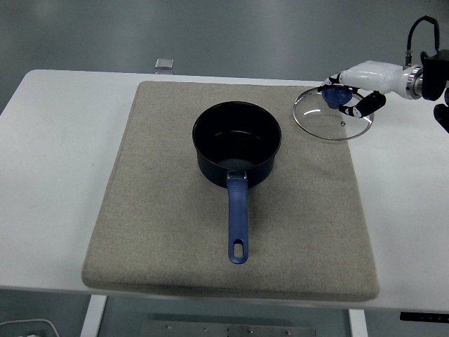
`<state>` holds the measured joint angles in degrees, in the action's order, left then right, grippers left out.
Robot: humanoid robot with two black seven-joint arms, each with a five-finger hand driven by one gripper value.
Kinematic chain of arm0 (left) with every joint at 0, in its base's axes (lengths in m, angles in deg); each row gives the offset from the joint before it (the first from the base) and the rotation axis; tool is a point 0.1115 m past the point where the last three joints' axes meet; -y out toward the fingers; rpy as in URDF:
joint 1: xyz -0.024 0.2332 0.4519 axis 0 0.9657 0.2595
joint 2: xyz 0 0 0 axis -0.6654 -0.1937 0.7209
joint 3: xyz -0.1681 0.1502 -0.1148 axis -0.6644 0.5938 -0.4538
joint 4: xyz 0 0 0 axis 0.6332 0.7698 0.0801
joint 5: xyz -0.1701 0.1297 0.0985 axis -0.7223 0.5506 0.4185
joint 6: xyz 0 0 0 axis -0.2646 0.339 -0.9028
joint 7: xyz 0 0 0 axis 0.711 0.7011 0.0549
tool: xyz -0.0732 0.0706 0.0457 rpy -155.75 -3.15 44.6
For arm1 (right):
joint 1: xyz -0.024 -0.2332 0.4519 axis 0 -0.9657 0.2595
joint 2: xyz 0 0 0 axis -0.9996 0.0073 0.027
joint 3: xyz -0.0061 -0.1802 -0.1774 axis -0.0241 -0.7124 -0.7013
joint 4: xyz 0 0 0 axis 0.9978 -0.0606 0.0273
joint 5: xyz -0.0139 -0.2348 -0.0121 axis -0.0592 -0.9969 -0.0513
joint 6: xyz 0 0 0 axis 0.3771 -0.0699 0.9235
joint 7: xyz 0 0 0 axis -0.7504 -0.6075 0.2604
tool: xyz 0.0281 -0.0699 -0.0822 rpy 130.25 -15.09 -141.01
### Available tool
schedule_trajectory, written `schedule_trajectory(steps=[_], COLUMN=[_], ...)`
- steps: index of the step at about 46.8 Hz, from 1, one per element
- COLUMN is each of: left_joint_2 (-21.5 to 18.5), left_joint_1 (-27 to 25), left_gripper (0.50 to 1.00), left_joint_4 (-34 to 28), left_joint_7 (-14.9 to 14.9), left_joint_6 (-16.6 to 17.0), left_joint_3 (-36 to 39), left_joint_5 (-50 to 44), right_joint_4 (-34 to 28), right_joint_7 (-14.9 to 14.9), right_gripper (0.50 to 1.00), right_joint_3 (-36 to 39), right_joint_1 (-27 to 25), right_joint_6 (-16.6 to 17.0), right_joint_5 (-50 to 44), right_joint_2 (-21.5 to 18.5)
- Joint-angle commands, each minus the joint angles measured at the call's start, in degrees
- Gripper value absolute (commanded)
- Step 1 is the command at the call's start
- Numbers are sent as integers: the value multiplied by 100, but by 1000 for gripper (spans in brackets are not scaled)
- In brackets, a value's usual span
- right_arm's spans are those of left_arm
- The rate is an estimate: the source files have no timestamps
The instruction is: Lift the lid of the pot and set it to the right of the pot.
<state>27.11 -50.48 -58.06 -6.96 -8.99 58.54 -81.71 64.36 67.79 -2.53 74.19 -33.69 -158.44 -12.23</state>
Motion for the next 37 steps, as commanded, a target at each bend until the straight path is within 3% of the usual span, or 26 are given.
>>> schedule_trajectory(steps=[1,37], left_joint_2=[0,0], left_joint_1=[0,0], left_gripper=[1000,1000], left_joint_4=[0,0], left_joint_7=[0,0], left_joint_6=[0,0], left_joint_3=[0,0], left_joint_5=[4,-4], right_joint_4=[2,2], right_joint_7=[0,0], right_gripper=[500,500], right_joint_3=[1,80], right_joint_1=[-60,-438], right_joint_6=[-49,-269], right_joint_5=[9,88], right_joint_2=[2,116])
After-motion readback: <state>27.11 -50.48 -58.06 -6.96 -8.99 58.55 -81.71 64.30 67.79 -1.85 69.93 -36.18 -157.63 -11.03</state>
